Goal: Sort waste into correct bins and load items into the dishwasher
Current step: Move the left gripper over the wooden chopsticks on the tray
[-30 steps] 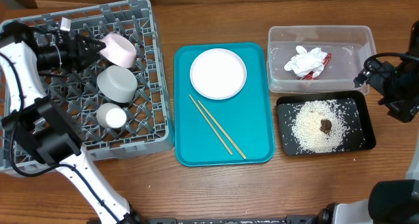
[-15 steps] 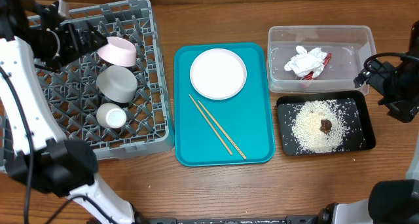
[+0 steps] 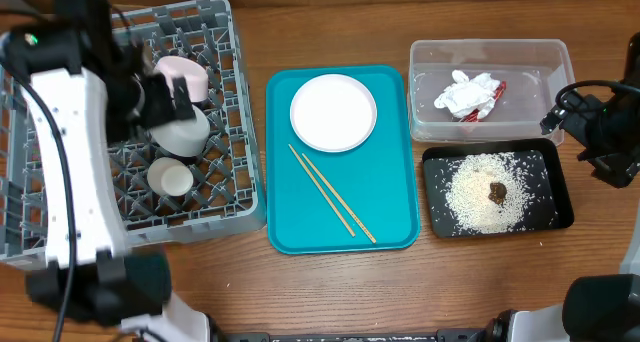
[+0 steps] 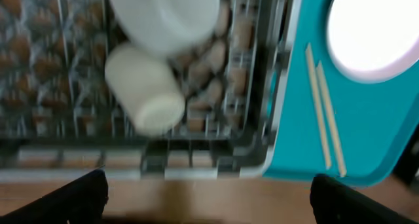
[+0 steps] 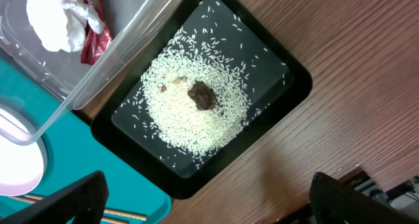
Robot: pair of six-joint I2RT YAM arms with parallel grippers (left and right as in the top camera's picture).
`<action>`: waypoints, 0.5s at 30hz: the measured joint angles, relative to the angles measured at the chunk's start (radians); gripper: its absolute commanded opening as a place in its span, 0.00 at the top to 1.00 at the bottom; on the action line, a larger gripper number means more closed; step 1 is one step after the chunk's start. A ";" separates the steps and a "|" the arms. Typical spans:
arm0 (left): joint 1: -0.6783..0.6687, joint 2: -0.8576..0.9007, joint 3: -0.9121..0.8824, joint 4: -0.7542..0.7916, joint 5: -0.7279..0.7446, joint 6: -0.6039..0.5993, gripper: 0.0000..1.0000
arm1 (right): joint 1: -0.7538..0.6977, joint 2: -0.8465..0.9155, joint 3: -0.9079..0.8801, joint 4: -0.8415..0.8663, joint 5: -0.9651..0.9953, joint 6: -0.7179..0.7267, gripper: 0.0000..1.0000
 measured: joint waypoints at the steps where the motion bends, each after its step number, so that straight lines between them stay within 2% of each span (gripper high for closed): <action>1: -0.014 -0.052 -0.060 -0.003 -0.016 -0.016 0.00 | 0.000 0.000 0.000 0.000 0.000 0.000 0.00; 4: -0.062 -0.235 -0.238 0.046 -0.056 -0.060 0.00 | 0.000 0.000 0.002 -0.001 0.000 0.001 0.00; 8: -0.146 -0.502 -0.456 0.270 -0.074 -0.090 0.00 | 0.000 0.000 0.003 0.000 0.000 0.000 0.00; 12: -0.253 -0.640 -0.599 0.473 -0.047 -0.103 0.00 | 0.000 0.000 0.003 0.000 0.000 0.000 0.00; 15: -0.350 -0.645 -0.695 0.596 -0.020 -0.102 0.00 | 0.000 0.000 0.003 0.000 0.000 0.000 0.00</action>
